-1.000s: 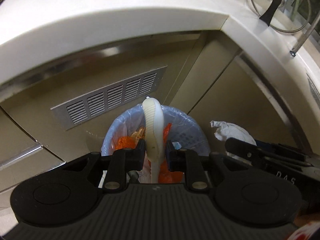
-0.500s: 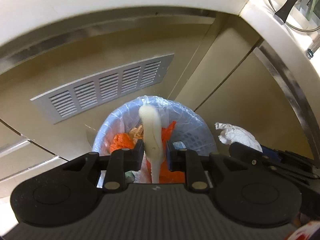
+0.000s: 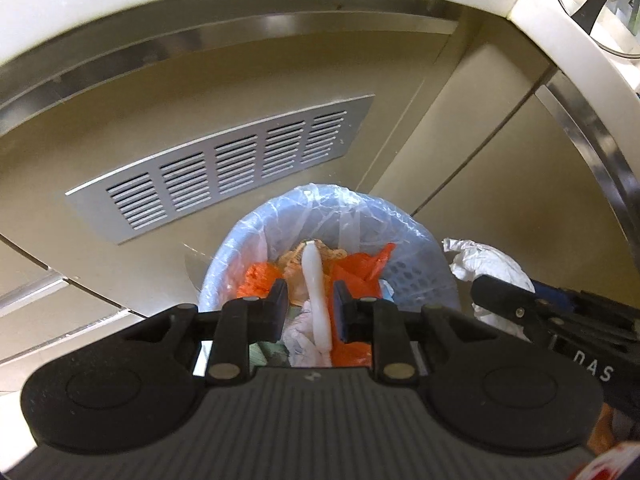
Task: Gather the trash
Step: 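Open both tools to drop the tissue and brush into the wastebasket, then raise both tools back up toward the counter, then move the left tool to the water bottle while the right tool approaches the green bundle, then grasp the green bundle with the right tool while the left tool grasps the water bottle, then carry the water bottle and green bundle down over the wastebasket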
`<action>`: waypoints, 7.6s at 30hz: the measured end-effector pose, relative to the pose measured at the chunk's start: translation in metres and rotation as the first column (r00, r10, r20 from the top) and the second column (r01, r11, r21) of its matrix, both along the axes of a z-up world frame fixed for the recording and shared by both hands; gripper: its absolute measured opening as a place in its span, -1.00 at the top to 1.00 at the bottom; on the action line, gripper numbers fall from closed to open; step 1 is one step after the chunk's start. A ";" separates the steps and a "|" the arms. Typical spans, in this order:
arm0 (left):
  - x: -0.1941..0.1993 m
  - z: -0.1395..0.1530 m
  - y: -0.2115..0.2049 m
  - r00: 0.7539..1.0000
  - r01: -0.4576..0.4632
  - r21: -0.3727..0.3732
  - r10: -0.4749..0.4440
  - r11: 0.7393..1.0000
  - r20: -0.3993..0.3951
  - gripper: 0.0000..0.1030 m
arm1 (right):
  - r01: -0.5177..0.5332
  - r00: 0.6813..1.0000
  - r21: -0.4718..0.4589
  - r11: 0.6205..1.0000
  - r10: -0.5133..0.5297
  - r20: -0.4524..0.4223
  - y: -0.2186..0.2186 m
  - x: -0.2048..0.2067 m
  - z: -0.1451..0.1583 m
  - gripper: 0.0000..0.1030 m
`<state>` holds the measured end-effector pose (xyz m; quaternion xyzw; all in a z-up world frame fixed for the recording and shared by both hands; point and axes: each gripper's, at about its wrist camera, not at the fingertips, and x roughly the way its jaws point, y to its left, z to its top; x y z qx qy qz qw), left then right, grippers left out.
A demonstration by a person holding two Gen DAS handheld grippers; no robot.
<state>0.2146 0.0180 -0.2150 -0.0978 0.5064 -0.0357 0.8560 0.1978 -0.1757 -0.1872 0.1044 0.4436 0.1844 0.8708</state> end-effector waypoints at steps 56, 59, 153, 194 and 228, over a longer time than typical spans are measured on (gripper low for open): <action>-0.108 0.138 0.057 0.971 0.130 -0.038 -0.119 0.991 0.206 0.04 | 0.075 0.994 0.035 0.997 -0.078 0.080 0.014 -0.083 0.111 -0.16; -0.114 0.153 0.063 0.965 0.129 -0.048 -0.114 0.990 0.237 -0.09 | 0.084 0.993 0.035 0.996 -0.087 0.085 0.012 -0.089 0.121 -0.16; 0.189 0.183 0.077 0.830 -0.455 0.038 0.409 0.890 0.379 -0.66 | -0.253 0.892 -0.156 0.955 0.292 0.346 0.061 0.338 0.129 0.30; 0.156 0.167 0.121 0.823 -0.471 -0.168 0.500 0.866 0.270 0.38 | -0.234 0.912 -0.006 0.972 0.222 0.345 0.024 0.283 0.152 0.41; 0.002 0.189 0.109 0.929 -0.145 -0.279 0.228 0.949 0.293 0.38 | -0.124 0.946 0.114 0.986 0.083 0.313 0.018 0.066 0.176 0.41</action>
